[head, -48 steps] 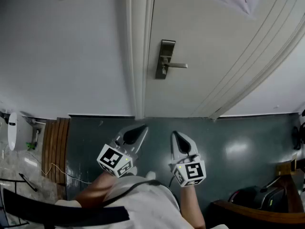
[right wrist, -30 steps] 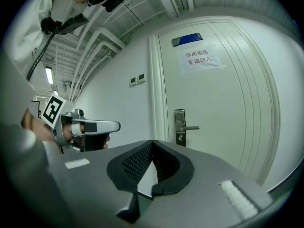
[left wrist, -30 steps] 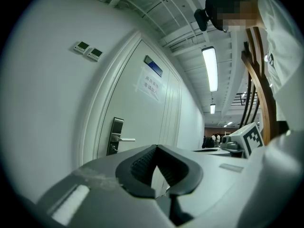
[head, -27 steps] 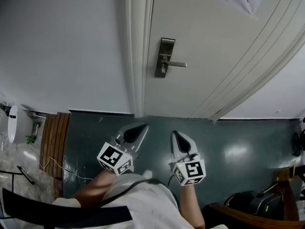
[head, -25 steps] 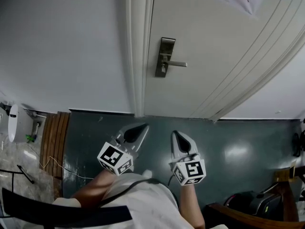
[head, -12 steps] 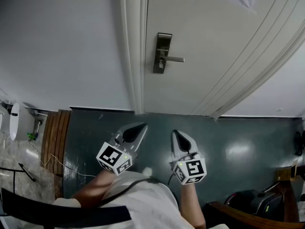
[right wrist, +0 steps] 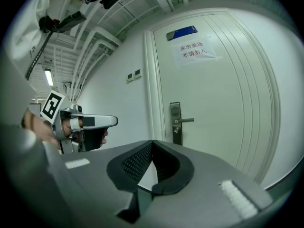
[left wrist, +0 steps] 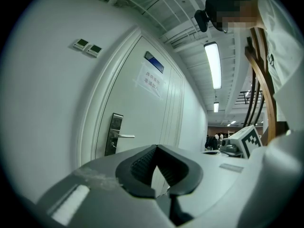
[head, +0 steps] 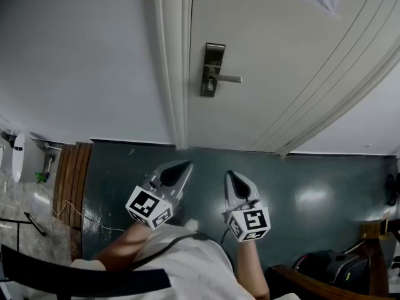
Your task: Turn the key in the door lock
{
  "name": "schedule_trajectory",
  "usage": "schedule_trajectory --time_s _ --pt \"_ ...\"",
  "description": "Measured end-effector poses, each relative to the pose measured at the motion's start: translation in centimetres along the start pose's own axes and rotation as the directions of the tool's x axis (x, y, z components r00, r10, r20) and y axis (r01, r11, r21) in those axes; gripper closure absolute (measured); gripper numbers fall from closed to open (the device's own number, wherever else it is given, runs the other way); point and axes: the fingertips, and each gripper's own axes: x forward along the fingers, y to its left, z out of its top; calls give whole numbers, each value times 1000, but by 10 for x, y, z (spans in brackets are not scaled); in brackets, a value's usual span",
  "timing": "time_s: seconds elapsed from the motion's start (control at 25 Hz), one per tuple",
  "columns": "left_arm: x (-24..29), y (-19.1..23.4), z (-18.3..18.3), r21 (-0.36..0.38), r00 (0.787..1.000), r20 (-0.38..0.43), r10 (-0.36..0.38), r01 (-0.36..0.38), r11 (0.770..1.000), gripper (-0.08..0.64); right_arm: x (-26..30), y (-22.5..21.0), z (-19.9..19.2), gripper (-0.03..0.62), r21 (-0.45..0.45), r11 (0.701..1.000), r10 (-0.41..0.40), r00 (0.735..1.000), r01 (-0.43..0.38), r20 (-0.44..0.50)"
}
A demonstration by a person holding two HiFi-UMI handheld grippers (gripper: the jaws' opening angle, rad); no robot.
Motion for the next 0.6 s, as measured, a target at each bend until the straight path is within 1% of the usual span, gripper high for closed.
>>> schedule_trajectory --time_s 0.16,0.32,0.6 --pt "13 18 -3 -7 1000 -8 -2 2 1000 555 18 -7 0 584 -8 1000 -2 1000 2 -11" --pt "35 36 2 -10 1000 -11 -22 22 1000 555 40 -21 2 584 0 1000 -19 1000 19 -23" --pt "73 79 13 -17 998 -21 -56 56 998 555 90 -40 18 584 0 999 -42 999 42 -28"
